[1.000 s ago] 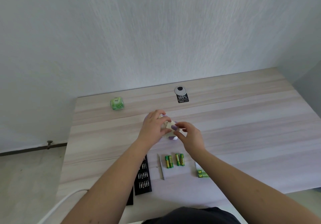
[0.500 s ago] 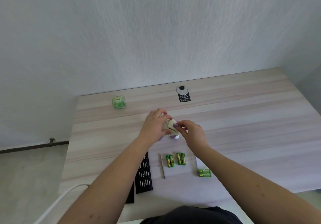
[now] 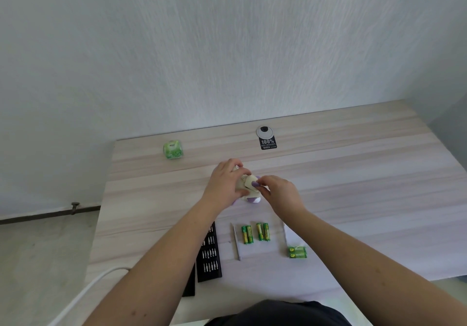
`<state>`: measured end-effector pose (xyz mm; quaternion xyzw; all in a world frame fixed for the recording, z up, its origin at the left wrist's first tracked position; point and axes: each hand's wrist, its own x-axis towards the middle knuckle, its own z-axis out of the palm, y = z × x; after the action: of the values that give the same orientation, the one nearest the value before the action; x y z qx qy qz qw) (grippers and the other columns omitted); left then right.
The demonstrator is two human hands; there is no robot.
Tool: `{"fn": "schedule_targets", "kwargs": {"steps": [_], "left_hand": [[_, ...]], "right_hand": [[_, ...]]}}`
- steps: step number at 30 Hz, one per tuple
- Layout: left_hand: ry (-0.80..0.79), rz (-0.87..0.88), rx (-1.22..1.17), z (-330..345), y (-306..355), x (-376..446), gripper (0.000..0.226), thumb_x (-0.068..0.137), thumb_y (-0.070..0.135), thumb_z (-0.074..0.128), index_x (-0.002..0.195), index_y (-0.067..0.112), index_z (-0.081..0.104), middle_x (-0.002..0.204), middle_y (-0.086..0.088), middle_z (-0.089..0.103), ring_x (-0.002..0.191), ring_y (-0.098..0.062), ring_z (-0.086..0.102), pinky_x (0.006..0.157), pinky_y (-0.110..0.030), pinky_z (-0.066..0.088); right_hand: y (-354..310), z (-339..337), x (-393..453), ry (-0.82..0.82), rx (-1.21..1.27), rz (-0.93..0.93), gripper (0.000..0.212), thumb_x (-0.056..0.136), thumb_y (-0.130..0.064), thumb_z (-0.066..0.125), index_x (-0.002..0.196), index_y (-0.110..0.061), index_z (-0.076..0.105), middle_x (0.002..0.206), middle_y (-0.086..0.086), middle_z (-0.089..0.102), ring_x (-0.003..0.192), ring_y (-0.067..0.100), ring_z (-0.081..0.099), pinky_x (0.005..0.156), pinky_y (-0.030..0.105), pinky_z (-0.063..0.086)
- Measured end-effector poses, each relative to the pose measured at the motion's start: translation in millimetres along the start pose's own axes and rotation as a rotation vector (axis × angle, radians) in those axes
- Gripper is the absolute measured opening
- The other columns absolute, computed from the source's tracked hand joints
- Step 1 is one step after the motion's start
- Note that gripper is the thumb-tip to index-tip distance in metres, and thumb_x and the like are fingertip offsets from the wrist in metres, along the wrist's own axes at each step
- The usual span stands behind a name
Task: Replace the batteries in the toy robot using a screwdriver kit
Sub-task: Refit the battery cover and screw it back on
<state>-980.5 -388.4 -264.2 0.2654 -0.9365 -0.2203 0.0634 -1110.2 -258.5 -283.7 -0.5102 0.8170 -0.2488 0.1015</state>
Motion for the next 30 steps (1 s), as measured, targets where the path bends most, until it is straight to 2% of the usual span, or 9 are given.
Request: {"fn": "schedule_targets", "kwargs": {"steps": [4,6,11,15,18,21,24,27,30], "left_hand": [[0.014,0.000,-0.015,1.0,-0.2,0.2,0.049,0.071,0.036,0.080,0.117,0.025,0.065,0.125,0.002,0.049,0.115,-0.022,0.041,0.100,-0.032,0.033],[0.020,0.005,-0.012,1.5,-0.3,0.1,0.047,0.072,0.036,0.080,0.115,0.025,0.066,0.125,0.002,0.049,0.114,-0.021,0.041,0.100,-0.033,0.034],[0.057,0.014,-0.029,5.3,-1.6,-0.2,0.033,0.081,0.039,0.072,0.109,0.023,0.068,0.122,0.002,0.051,0.112,-0.023,0.044,0.097,-0.037,0.038],[0.078,-0.002,-0.048,7.9,-2.0,0.7,0.022,0.089,0.029,0.063,0.109,0.020,0.069,0.121,0.003,0.052,0.113,-0.023,0.044,0.099,-0.037,0.038],[0.087,-0.025,-0.062,10.0,-2.0,2.1,0.021,0.088,0.028,0.064,0.108,0.022,0.069,0.121,0.004,0.052,0.113,-0.021,0.043,0.099,-0.038,0.038],[0.092,-0.049,-0.081,11.5,-0.9,3.0,0.022,0.087,0.029,0.066,0.108,0.023,0.069,0.121,0.005,0.052,0.112,-0.020,0.043,0.098,-0.038,0.038],[0.097,-0.059,-0.098,10.8,-0.4,3.4,0.024,0.086,0.028,0.067,0.109,0.025,0.069,0.122,0.006,0.051,0.115,-0.018,0.042,0.101,-0.038,0.036],[0.089,-0.064,-0.112,10.2,-0.8,3.7,0.023,0.086,0.028,0.068,0.108,0.025,0.069,0.123,0.007,0.051,0.115,-0.017,0.042,0.102,-0.039,0.035],[0.083,-0.061,-0.126,10.6,-0.8,3.3,0.018,0.086,0.028,0.068,0.104,0.027,0.070,0.123,0.006,0.050,0.114,-0.017,0.041,0.102,-0.040,0.035]], "right_hand": [[-3.9,-5.6,8.5,-0.152,-0.074,0.033,0.033,0.099,-0.037,0.047,0.101,-0.011,0.068,0.095,0.005,0.068,0.086,0.028,0.062,0.071,0.035,0.042],[-4.9,-7.4,11.0,-0.182,-0.117,0.036,0.035,0.100,-0.038,0.044,0.103,-0.011,0.066,0.098,0.005,0.068,0.088,0.029,0.061,0.071,0.035,0.041],[-8.1,-9.1,10.5,-0.182,-0.134,0.035,0.034,0.101,-0.036,0.044,0.100,-0.010,0.066,0.096,0.007,0.068,0.087,0.029,0.061,0.065,0.030,0.032],[-8.6,-7.3,9.7,-0.174,-0.137,0.016,0.034,0.101,-0.034,0.044,0.099,-0.008,0.066,0.096,0.010,0.067,0.087,0.032,0.061,0.064,0.029,0.029],[-7.5,-6.4,9.9,-0.185,-0.122,0.020,0.034,0.100,-0.033,0.046,0.097,-0.007,0.066,0.094,0.011,0.067,0.086,0.032,0.061,0.064,0.030,0.029],[-4.3,-3.5,3.6,-0.106,0.001,0.064,0.030,0.097,-0.035,0.053,0.093,-0.011,0.069,0.088,0.007,0.068,0.081,0.030,0.063,0.065,0.033,0.040],[-2.3,-1.8,-3.9,-0.086,0.229,0.197,0.028,0.092,-0.044,0.059,0.095,-0.019,0.071,0.094,-0.004,0.071,0.083,0.017,0.065,0.073,0.033,0.051],[-0.3,-4.4,-7.6,-0.102,0.444,0.312,0.022,0.088,-0.045,0.064,0.096,-0.025,0.069,0.092,-0.013,0.070,0.086,0.005,0.066,0.074,0.023,0.052],[2.2,-7.4,-10.0,-0.030,0.525,0.398,0.010,0.093,-0.027,0.060,0.098,-0.024,0.069,0.085,-0.014,0.068,0.085,0.007,0.064,0.068,0.009,0.043]]}}
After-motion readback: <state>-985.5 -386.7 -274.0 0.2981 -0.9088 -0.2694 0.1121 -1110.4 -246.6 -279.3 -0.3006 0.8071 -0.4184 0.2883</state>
